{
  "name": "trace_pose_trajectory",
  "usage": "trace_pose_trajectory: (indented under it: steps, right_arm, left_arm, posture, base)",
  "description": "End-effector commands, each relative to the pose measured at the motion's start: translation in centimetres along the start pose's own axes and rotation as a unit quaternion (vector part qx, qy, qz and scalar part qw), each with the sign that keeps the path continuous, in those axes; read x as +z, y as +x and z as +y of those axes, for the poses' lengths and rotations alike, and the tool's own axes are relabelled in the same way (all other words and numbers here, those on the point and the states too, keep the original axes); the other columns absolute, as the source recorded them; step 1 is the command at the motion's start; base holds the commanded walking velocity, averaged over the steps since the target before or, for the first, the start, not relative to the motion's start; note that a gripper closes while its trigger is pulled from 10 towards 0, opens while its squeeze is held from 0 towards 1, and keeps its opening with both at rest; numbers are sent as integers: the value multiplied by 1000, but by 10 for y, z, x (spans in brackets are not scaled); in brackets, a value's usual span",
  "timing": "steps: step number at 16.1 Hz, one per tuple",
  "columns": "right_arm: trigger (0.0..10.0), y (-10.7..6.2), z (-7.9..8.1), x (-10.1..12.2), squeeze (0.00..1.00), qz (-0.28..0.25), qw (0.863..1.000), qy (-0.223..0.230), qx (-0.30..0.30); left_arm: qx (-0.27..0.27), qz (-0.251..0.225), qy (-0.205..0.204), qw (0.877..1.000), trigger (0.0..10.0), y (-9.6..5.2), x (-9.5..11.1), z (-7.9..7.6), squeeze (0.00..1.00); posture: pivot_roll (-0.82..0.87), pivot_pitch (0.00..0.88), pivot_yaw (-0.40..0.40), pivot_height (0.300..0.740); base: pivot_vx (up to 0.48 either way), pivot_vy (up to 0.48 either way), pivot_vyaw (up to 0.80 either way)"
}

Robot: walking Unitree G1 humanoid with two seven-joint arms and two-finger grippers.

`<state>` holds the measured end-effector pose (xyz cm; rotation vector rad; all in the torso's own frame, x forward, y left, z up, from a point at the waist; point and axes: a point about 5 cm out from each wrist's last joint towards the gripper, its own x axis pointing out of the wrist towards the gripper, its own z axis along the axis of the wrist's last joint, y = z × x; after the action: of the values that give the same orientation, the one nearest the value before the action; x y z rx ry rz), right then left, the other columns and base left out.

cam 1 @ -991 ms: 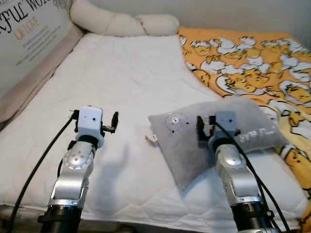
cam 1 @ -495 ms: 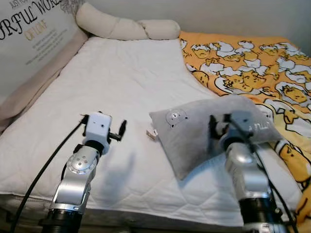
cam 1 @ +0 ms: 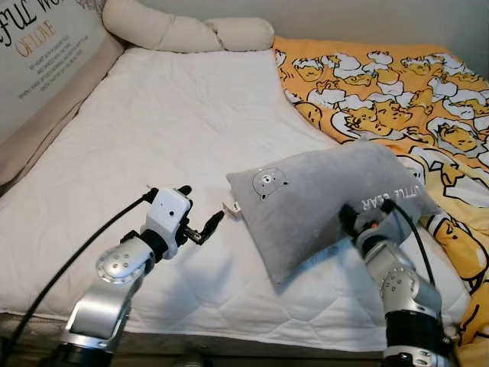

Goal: Clean up the room

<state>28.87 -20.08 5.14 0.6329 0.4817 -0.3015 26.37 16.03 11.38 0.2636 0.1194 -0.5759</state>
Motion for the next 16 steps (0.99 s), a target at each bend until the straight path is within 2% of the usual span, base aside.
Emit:
trace_pose_trajectory:
  steps: [1, 3, 4, 5, 8, 9, 10, 12, 13, 14, 16]
  right_arm:
    - [10000, 1, -1, -2, 1000, 20, 999, 41, 12]
    - [10000, 3, -8, -12, 1000, 51, 995, 90, 11]
    - [10000, 3, -9, -13, 1000, 53, 994, 100, 9]
    - [10000, 4, -12, -15, 1000, 58, 990, 128, 16]
    - [10000, 7, -8, -20, 1000, 70, 979, 174, 73]
    - [10000, 13, -11, -20, 0, 62, 970, 220, 88]
    - [10000, 17, -13, -19, 0, 56, 965, 240, 92]
    - [9569, 22, -10, -20, 0, 48, 967, 230, 100]
    - [1686, 24, -11, -20, 0, 46, 971, 215, 90]
    - [0, 28, -7, -13, 0, 25, 971, 215, 98]
    - [0, 30, 2, -1, 0, 3, 960, 241, 141]
  left_arm:
    - [-34, 2, -2, 999, 10000, -3, 3, -4, 0]
    - [-87, 15, -1, 996, 10000, -7, 3, -10, 0]
    - [-95, 19, -1, 995, 10000, -8, 3, -11, 0]
    - [-106, 25, 1, 994, 10000, -9, 2, -10, 0]
    - [-108, 27, 9, 994, 10000, -7, 2, -7, 0]
    - [-105, 25, 13, 994, 10000, -4, 4, -4, 0]
    - [-105, 24, 15, 994, 10000, -3, 5, -3, 0]
    - [-108, 22, 16, 994, 10000, -2, 7, -3, 0]
    - [-110, 20, 15, 994, 10000, -2, 9, -4, 0]
    - [-113, 19, 15, 993, 10000, -3, 10, -5, 0]
    - [-116, 21, 15, 993, 10000, -7, 10, -5, 0]
  posture:
    - [83, 0, -13, 740]
    - [84, 0, -8, 740]
    - [84, 0, -8, 740]
    - [83, 0, -4, 740]
    - [78, 0, 10, 740]
    - [77, 0, 15, 740]
    - [81, 0, 15, 740]
    - [95, 0, 9, 740]
    - [105, 0, 6, 740]
    - [115, 0, 6, 740]
    - [125, 0, -3, 740]
  base:
    - [0, 0, 0]
    - [0, 0, 0]
    - [0, 0, 0]
    - [0, 0, 0]
    - [0, 0, 0]
    - [0, 0, 0]
    - [0, 0, 0]
    - [0, 0, 0]
    - [0, 0, 0]
    - [0, 0, 0]
    - [0, 0, 0]
